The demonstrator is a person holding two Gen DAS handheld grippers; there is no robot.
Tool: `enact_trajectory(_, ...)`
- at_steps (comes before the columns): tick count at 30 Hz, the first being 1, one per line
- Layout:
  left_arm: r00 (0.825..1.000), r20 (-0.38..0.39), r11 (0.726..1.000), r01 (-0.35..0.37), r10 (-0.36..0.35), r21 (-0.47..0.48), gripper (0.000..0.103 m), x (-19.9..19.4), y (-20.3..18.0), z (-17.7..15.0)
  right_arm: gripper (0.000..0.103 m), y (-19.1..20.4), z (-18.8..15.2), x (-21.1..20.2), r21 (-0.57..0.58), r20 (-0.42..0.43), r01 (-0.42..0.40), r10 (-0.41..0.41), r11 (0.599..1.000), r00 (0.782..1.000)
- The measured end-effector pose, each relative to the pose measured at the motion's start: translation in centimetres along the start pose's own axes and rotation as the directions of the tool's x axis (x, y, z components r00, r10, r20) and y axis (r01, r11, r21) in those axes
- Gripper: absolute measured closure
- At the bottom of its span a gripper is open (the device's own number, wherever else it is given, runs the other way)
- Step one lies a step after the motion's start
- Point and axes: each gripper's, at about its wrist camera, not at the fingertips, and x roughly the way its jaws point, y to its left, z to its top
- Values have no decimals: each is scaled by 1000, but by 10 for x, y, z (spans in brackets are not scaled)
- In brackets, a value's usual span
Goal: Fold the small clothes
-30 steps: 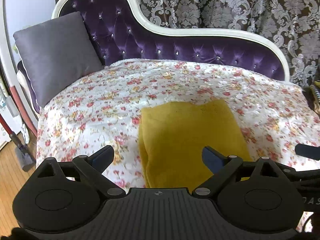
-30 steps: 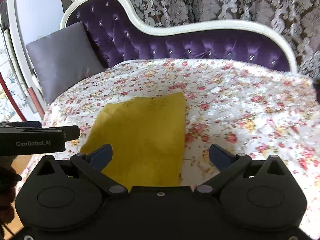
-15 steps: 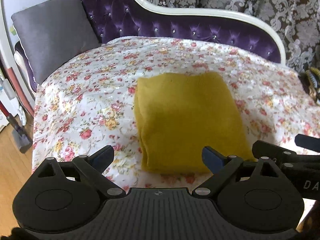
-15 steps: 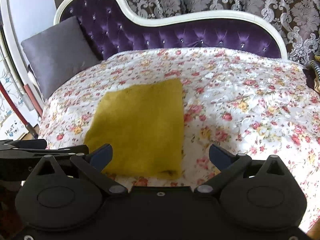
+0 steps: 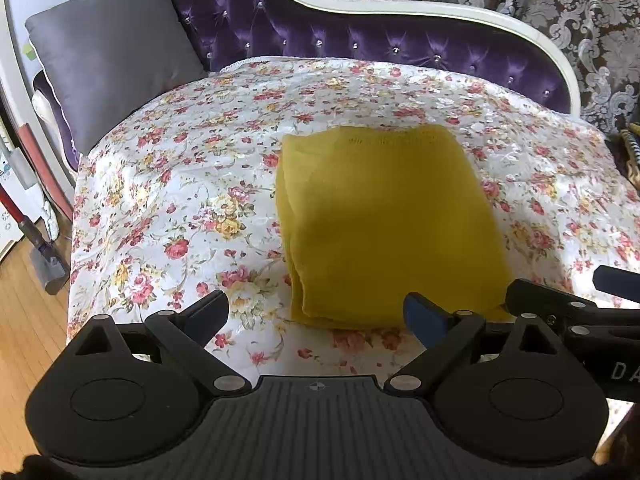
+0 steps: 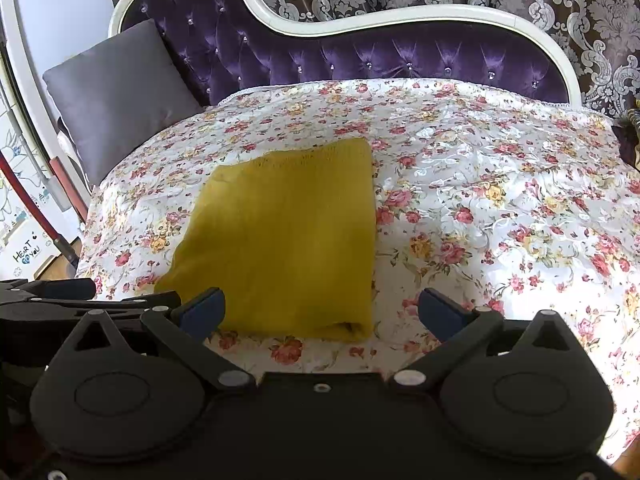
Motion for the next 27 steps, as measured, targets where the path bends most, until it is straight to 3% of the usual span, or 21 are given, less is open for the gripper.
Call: enact_trajectory(27,1000,-21,1000,-1,0,-20,9,6,7,2,1,-2,0,3,6,-7,0,0,1000,1000)
